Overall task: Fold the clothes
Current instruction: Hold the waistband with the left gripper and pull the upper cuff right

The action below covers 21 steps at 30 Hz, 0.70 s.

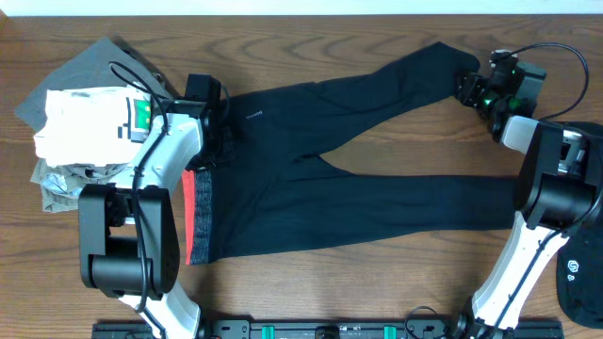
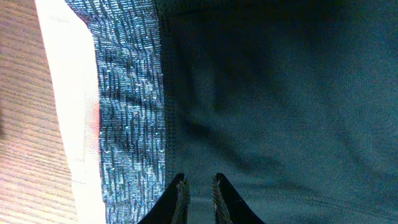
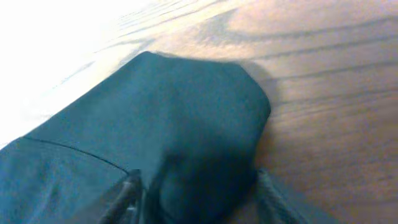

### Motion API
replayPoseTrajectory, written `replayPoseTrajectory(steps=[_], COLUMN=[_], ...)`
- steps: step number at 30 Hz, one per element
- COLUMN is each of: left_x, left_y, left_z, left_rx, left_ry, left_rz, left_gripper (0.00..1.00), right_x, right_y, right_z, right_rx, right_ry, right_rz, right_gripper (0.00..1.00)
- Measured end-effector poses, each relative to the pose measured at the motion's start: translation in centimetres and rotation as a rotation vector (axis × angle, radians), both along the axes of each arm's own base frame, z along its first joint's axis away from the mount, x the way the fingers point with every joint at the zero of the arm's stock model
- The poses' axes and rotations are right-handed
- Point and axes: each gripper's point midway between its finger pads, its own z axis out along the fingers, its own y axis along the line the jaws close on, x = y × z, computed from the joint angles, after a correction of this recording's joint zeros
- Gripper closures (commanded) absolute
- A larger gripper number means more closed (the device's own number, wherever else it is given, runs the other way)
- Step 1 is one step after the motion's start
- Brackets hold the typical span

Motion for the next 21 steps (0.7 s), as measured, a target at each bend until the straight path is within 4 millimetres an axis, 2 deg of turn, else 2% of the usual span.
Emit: replayPoseTrajectory(steps=[1,5,9,15,17,21], left_x=[0.0,0.0,0.0,0.0,0.1,0.2], left_y=[0.0,0.0,0.0,0.0,0.0,0.0], left_z=[0.0,0.0,0.0,0.0,0.0,0.0], left_rx=[0.0,0.0,0.0,0.0,0.0,-0.001], left_ry=[0.0,-0.001,-0.001,-0.002,-0.004,-0.009], left_rz=[0.0,0.0,0.0,0.0,0.0,0.0], left_gripper=[0.84,0.84,0.84,0.84,0.85,0.85], right_x=[0.0,-0.3,-0.9,-4.2,-5.4,-7.1], right_y=[-0.2,-0.3,-0.4,-2.2,-3.5,-5.9], right_z=[-0.2,-0.9,-0.8,0.5,2.5,8.2], right_rx=[0.003,0.019,0.03,0.019,-0.009,-0.099], right_ry=[0.01,0.044,0.092,0.22,0.244,0.221], right_rz=[-0.016,-0.032,-0.034,-0.097,-0.147,-0.232], right_gripper=[0.98,0.99,0.99,0.99,0.99,0.98])
